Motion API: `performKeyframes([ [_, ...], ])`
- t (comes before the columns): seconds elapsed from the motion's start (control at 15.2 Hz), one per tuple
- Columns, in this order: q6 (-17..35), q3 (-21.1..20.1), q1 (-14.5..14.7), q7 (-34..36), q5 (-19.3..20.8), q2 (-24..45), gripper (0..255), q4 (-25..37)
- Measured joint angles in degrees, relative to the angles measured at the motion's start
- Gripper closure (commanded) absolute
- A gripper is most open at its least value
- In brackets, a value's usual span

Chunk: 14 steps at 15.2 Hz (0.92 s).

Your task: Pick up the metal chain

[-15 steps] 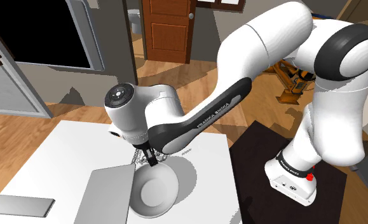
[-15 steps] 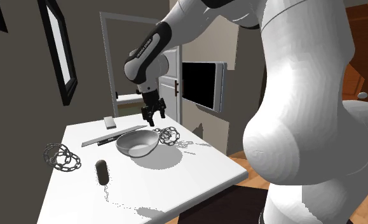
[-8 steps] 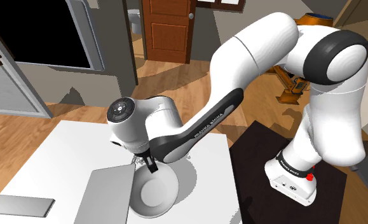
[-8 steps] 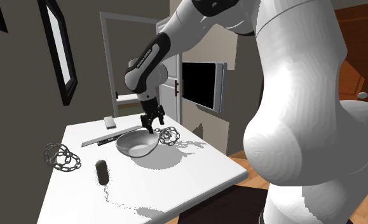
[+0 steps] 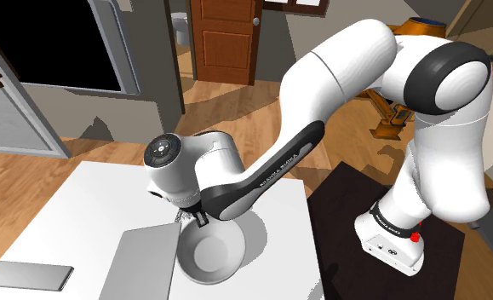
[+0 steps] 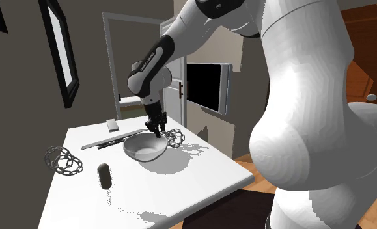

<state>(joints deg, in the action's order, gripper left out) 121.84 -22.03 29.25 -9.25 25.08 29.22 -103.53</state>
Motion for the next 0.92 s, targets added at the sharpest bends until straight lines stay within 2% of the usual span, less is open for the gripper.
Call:
performKeyframes([
  [0.33, -0.31, -0.04, -0.07, -0.18, -0.14, -0.13, 255, 0.10],
  [0.92, -5.03, -1.09, -0.69, -2.21, -2.27, -3.52, 255, 1.74],
])
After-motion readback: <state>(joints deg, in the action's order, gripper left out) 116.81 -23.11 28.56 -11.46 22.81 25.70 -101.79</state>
